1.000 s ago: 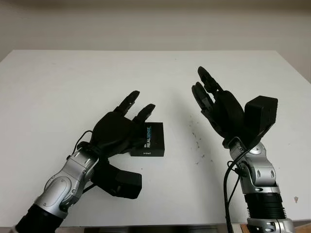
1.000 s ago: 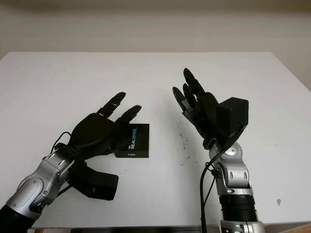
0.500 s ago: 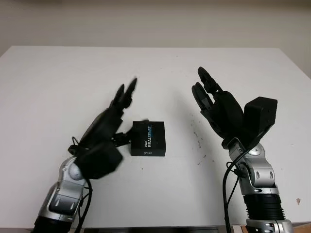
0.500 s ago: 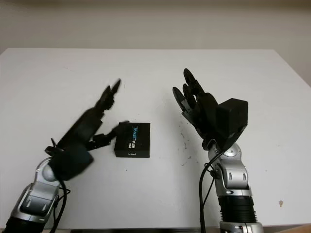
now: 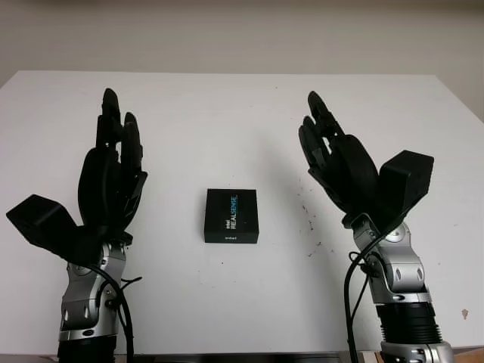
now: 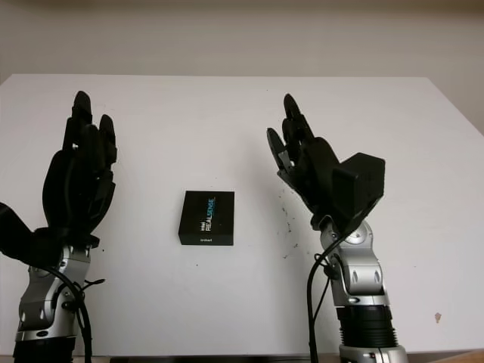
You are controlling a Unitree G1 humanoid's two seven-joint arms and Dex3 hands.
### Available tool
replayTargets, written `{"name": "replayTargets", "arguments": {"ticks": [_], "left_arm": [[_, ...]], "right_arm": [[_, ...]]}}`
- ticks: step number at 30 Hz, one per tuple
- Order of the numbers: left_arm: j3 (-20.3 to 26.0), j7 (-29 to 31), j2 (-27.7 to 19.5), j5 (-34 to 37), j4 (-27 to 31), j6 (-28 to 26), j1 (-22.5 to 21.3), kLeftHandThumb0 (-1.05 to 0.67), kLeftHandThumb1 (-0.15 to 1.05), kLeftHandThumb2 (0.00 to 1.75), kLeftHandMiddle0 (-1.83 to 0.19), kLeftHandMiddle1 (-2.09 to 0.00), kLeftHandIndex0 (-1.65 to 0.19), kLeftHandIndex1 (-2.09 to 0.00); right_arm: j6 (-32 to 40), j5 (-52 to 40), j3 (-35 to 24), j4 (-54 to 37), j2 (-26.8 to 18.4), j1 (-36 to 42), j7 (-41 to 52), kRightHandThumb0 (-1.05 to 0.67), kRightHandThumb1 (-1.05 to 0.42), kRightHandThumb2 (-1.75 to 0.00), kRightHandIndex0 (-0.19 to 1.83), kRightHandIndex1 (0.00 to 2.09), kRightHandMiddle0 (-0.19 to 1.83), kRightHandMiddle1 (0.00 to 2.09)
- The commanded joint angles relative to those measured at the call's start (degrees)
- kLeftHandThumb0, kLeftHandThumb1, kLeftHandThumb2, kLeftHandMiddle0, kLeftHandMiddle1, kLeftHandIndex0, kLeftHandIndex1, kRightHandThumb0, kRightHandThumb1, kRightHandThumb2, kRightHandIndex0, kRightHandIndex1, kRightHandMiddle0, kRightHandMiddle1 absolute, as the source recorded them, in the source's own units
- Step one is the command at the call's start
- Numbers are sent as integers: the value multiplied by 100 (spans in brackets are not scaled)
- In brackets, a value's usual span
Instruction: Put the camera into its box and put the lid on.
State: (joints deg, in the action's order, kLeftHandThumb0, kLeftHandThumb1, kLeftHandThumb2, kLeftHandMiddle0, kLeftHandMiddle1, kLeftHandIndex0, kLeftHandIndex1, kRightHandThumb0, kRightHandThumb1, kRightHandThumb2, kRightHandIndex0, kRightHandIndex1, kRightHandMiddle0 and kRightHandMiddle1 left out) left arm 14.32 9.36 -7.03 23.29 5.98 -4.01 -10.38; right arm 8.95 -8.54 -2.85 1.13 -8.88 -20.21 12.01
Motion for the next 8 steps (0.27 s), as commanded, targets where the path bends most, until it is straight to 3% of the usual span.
{"name": "replayTargets", "arguments": {"ticks": [1,8], "left_arm": [[115,3,-19,159,-7,-124,-54,-79,105,61,19,0,19,0],[152,-30,60,284,47,-300,178,-77,105,62,19,0,19,0]], "right_arm": [[-94,7,2,-121,78,-10,-50,-74,-105,-62,-19,0,-19,0],[-143,-37,0,-161,213,82,-125,-73,-105,-65,-19,0,-19,0]]}}
